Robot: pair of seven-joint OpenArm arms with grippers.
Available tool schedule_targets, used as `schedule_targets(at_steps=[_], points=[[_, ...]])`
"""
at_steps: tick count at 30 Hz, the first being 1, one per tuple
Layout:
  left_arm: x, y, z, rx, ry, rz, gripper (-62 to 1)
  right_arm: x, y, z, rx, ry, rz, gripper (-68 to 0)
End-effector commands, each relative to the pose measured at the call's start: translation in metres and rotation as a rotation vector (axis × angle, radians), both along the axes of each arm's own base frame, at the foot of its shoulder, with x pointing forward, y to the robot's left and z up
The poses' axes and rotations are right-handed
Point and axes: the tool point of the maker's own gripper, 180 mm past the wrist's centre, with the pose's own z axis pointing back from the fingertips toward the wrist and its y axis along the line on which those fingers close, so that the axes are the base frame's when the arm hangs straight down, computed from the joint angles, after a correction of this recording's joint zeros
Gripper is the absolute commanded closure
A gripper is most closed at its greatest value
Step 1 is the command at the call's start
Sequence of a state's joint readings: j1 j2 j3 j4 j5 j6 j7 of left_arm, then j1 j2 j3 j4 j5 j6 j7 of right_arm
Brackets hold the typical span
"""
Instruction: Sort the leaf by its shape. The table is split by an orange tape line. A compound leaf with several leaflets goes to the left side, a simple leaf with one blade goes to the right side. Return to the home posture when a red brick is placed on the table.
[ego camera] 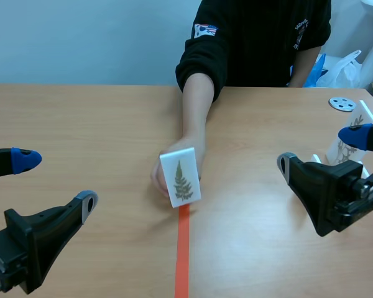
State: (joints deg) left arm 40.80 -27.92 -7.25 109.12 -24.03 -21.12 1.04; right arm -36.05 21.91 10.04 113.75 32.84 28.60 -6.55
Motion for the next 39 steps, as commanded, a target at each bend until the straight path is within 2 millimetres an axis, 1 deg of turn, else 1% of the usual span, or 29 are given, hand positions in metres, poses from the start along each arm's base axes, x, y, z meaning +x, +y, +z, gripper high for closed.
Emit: schedule_targets(at_steps=[1,10,16,19,27,34,39], points=[[0.0,-0.006,0.01,-0.027,-0.027,-0.009,-62.3,0.004,0.0,0.009,0.009,-0.032,0.0,-67.9],[0.0,-0.006,0.01,-0.027,-0.028,-0.009,-62.3,0.003,0.0,0.003,-0.004,-0.011,0.004,-67.9],[0.0,-0.006,0.01,-0.027,-0.028,-0.008,-62.3,0.0,0.011,-0.004,-0.02,0.003,0.038,-67.9],[0.0,-0.006,0.01,-0.027,-0.028,-0.008,-62.3,0.003,0.018,-0.01,-0.034,0.007,0.063,-67.9],[0.0,-0.006,0.01,-0.027,-0.028,-0.009,-62.3,0.022,0.034,-0.042,-0.03,0.031,0.117,-67.9],[0.0,-0.006,0.01,-0.027,-0.028,-0.009,-62.3,0.034,0.064,-0.073,-0.06,0.042,0.214,-67.9],[0.0,-0.006,0.01,-0.027,-0.028,-0.008,-62.3,0.036,0.087,-0.094,-0.091,0.037,0.297,-67.9]])
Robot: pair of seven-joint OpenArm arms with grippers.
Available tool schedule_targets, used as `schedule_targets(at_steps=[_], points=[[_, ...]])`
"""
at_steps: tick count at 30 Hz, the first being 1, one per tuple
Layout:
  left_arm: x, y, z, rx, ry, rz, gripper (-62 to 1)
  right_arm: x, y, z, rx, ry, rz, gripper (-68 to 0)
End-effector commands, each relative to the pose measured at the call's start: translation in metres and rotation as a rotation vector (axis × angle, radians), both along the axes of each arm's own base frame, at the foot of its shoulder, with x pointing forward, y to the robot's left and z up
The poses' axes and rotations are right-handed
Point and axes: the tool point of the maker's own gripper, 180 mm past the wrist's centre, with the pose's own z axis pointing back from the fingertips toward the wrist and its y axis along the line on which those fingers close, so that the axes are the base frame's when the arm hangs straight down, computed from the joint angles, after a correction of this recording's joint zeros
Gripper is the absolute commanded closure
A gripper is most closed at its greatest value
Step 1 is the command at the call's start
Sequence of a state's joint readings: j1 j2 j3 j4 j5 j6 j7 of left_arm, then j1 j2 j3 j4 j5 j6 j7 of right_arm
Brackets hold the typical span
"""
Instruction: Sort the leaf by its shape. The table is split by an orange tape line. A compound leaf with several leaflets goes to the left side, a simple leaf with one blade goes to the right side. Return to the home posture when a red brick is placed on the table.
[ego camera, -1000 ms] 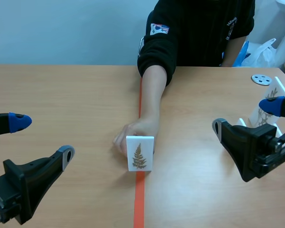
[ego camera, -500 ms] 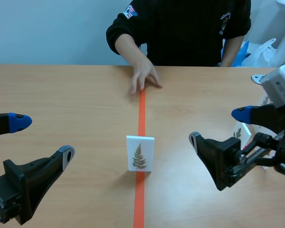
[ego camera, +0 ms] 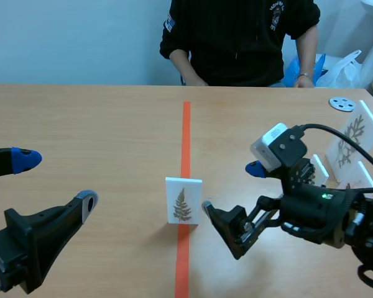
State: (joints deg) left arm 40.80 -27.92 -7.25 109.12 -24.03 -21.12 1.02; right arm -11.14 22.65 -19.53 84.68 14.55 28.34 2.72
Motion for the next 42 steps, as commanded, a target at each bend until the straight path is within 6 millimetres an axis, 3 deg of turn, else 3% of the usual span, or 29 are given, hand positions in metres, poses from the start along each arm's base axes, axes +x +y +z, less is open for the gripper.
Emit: schedule_targets(at_steps=[1,4,8,13,16,21,26,37,42], points=[[0.0,-0.006,0.01,-0.027,-0.028,-0.008,-62.3,0.008,0.004,0.007,0.005,-0.04,0.011,-67.9],[0.0,-0.006,0.01,-0.027,-0.028,-0.008,-62.3,0.012,0.015,-0.004,-0.002,-0.043,0.028,-67.9],[0.0,-0.006,0.01,-0.028,-0.029,-0.008,-62.3,0.016,0.034,-0.016,-0.002,-0.043,0.049,-60.8],[0.0,-0.006,0.01,-0.028,-0.029,-0.008,-62.3,0.019,0.055,-0.026,-0.015,-0.048,0.08,-58.2],[0.0,-0.006,0.011,-0.028,-0.03,-0.008,-62.3,0.017,0.065,-0.032,-0.039,-0.05,0.103,-48.4],[0.001,-0.006,0.011,-0.029,-0.031,-0.008,-62.3,0.014,0.068,-0.037,-0.065,-0.058,0.107,-41.2],[0.001,-0.006,0.011,-0.029,-0.031,-0.008,-62.3,0.013,0.067,-0.04,-0.069,-0.049,0.106,-27.6],[0.001,-0.006,0.011,-0.029,-0.033,-0.008,-62.3,0.011,0.066,-0.044,-0.073,-0.039,0.101,-6.4],[0.001,-0.006,0.011,-0.029,-0.033,-0.008,-62.3,0.011,0.066,-0.043,-0.069,-0.042,0.102,-3.3]])
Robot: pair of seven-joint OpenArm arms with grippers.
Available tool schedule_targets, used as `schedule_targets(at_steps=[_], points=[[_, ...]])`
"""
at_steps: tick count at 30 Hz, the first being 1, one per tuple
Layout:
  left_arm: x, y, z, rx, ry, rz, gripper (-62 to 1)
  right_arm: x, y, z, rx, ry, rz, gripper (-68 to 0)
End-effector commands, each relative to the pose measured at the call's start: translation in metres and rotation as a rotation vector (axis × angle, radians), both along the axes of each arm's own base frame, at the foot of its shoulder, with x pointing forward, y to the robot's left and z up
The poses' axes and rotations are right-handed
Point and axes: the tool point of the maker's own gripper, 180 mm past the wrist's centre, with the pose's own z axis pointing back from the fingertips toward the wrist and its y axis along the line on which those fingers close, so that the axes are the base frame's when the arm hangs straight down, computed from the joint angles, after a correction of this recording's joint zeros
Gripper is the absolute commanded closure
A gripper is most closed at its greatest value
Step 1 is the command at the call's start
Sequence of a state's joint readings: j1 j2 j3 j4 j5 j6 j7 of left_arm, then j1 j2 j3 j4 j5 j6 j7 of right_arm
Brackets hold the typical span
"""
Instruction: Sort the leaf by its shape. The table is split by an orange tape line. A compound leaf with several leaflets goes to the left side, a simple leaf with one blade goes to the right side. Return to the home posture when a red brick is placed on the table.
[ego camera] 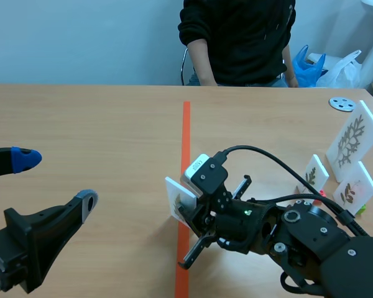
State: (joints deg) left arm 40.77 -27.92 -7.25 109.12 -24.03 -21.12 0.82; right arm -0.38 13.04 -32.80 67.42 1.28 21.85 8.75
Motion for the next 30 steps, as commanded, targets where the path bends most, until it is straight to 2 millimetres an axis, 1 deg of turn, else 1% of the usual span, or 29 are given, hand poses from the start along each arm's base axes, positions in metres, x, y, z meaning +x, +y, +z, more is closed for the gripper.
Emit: schedule_targets(at_steps=[1,5,10,15,21,24,26,30], points=[[0.001,-0.006,0.011,-0.027,-0.03,-0.008,-62.3,0.007,-0.004,0.007,0.012,-0.026,-0.008,-3.3],[0.001,-0.006,0.011,-0.027,-0.03,-0.008,-62.3,0.012,-0.006,0.016,0.025,-0.05,-0.018,-3.3],[0.001,-0.006,0.011,-0.027,-0.03,-0.008,-62.3,0.024,-0.012,0.036,0.037,-0.103,-0.041,-3.3],[0.001,-0.006,0.011,-0.027,-0.03,-0.008,-62.3,0.036,-0.024,0.06,0.053,-0.159,-0.088,-3.3],[0.001,-0.006,0.011,-0.027,-0.03,-0.008,-62.3,0.046,-0.039,0.086,0.096,-0.194,-0.159,-3.3],[0.001,-0.006,0.01,-0.027,-0.03,-0.008,-62.3,0.052,-0.05,0.096,0.117,-0.198,-0.203,-3.3],[0.001,-0.006,0.01,-0.027,-0.029,-0.008,-62.3,0.056,-0.061,0.1,0.134,-0.19,-0.244,-3.3],[0.001,-0.006,0.01,-0.027,-0.029,-0.008,-62.3,0.068,-0.091,0.107,0.155,-0.189,-0.338,-3.3]])
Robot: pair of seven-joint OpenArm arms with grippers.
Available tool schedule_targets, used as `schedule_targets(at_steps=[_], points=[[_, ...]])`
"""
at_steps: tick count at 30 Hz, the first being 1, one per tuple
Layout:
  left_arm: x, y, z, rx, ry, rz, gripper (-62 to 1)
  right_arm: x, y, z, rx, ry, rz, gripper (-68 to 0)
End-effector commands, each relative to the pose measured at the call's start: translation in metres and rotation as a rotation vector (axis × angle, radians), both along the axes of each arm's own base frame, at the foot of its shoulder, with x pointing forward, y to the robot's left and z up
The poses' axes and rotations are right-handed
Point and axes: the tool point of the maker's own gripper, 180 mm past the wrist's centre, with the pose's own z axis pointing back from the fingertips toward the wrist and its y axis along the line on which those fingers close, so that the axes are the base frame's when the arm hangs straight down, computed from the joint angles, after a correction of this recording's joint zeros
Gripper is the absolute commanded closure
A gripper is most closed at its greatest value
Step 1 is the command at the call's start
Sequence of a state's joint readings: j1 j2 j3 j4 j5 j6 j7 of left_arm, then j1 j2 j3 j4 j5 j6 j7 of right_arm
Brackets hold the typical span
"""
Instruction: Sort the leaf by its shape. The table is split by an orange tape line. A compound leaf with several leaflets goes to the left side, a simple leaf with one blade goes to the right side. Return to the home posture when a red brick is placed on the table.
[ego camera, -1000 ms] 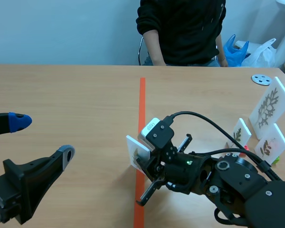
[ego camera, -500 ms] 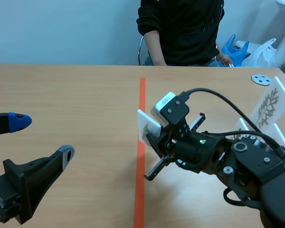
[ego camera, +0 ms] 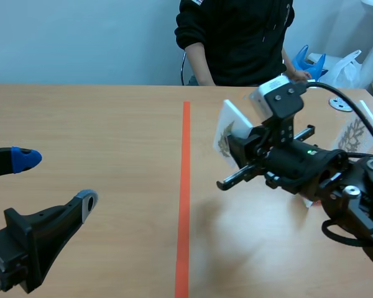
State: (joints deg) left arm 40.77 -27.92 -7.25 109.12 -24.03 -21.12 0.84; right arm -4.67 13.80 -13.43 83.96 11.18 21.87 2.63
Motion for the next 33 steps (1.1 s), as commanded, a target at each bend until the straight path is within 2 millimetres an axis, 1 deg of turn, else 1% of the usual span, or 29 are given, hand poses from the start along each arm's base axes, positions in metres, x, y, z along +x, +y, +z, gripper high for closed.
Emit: schedule_targets(at_steps=[1,5,8,10,12,17,21,27,33], points=[[0.001,-0.006,0.01,-0.027,-0.03,-0.008,-62.3,0.01,-0.014,0.015,0.02,-0.039,-0.041,-3.3],[0.001,-0.006,0.01,-0.027,-0.03,-0.008,-62.3,0.02,-0.048,0.023,0.029,-0.055,-0.134,-3.3],[0.001,-0.006,0.01,-0.027,-0.03,-0.008,-62.3,0.022,-0.063,0.024,0.02,-0.055,-0.173,-3.3],[0.001,-0.006,0.01,-0.027,-0.03,-0.008,-62.3,0.022,-0.065,0.022,0.029,-0.04,-0.183,-3.3],[0.001,-0.006,0.01,-0.027,-0.03,-0.008,-62.3,0.019,-0.065,0.016,0.033,-0.011,-0.185,-3.3],[0.001,-0.006,0.01,-0.027,-0.03,-0.008,-62.3,0.004,-0.066,-0.003,0.027,0.044,-0.191,-3.3],[0.001,-0.006,0.01,-0.027,-0.03,-0.008,-62.3,-0.008,-0.072,-0.019,0.015,0.085,-0.231,-3.3],[0.001,-0.006,0.01,-0.027,-0.03,-0.008,-62.3,-0.02,-0.081,-0.035,-0.007,0.126,-0.278,-3.3],[0.001,-0.006,0.01,-0.028,-0.03,-0.007,-62.3,-0.025,-0.095,-0.051,-0.036,0.154,-0.34,-3.3]])
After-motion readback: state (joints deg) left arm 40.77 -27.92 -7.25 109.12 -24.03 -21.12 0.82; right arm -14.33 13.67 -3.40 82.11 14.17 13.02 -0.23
